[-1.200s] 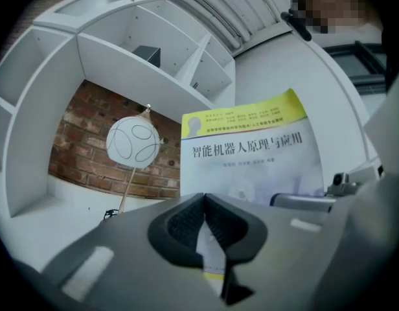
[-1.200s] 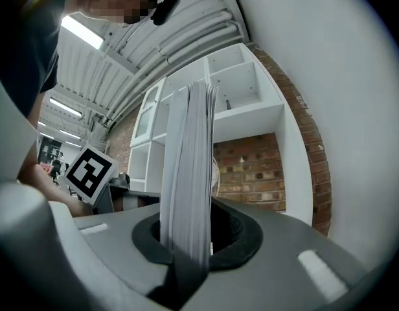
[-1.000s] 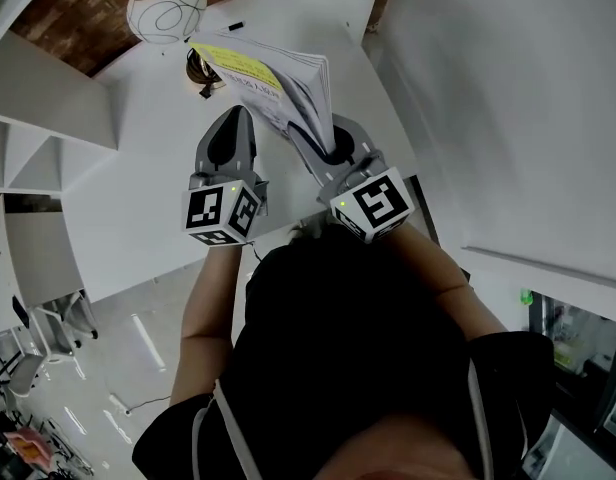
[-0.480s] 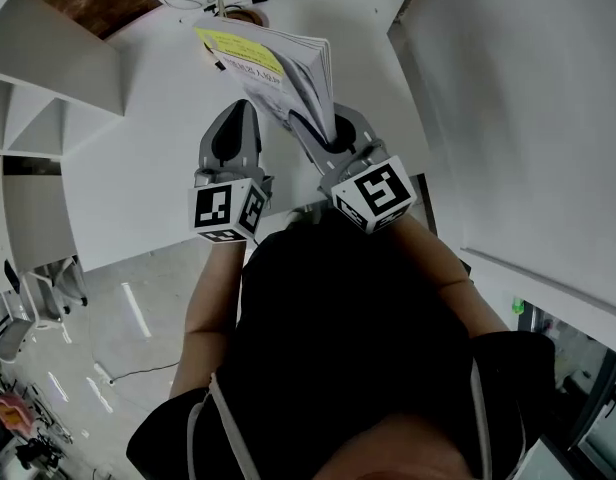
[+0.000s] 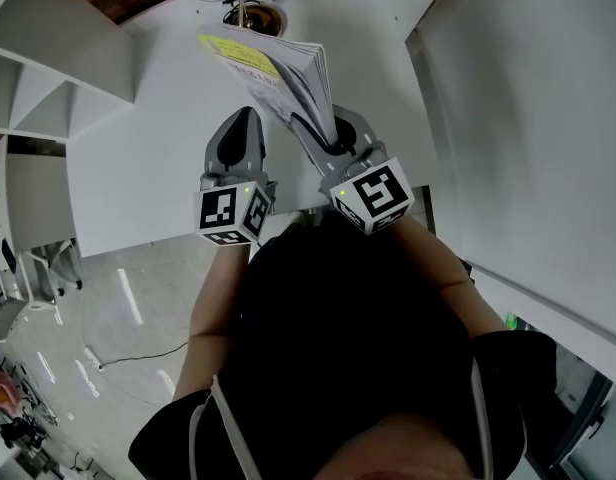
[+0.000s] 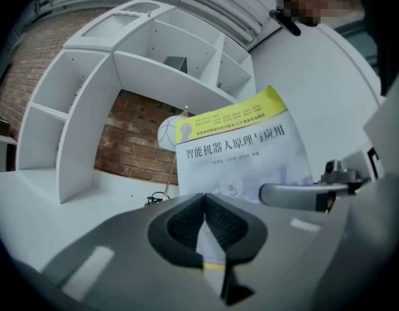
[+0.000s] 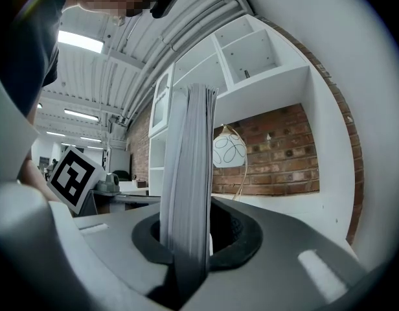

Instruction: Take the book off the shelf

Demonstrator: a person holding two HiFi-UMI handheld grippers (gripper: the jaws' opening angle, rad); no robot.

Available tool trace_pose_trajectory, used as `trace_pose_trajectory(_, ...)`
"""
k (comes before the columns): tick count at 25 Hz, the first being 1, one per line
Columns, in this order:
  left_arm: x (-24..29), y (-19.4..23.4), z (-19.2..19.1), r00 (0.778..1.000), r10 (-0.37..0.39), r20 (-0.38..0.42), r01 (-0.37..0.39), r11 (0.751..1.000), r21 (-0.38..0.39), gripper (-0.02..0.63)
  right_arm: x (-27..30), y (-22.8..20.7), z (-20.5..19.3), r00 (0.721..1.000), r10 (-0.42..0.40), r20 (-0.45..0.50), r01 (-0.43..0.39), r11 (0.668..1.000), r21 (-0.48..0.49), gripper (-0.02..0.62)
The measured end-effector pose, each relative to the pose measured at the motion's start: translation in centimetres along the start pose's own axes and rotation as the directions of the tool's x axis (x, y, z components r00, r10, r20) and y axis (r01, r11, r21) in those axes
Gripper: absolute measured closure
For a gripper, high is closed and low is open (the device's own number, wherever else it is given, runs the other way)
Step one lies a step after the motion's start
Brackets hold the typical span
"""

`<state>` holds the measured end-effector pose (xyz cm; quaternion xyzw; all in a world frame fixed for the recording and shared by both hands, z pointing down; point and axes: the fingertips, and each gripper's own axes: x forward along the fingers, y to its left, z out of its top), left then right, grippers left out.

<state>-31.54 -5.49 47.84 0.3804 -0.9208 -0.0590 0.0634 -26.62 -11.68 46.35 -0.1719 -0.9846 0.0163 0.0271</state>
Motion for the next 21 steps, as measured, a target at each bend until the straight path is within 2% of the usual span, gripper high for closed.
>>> trace_pose_trajectory(9,-0.2,1.5,-0.5,0.999,0.036,-0.018,-0.036,0.999,-0.006,0.598,1.2,0.8,-1.0,0.999,0.043,-0.025,-0.042,0.999,0.008,0.531)
trace_pose_trajectory(21,0.2,2.6,-0.8,0.998,0.045,-0.042,-0.045,0.999,0.000,0.598,1.9,0.7,-1.2,0.998,0.050,-0.049,-0.049,0.999,0.016,0.531)
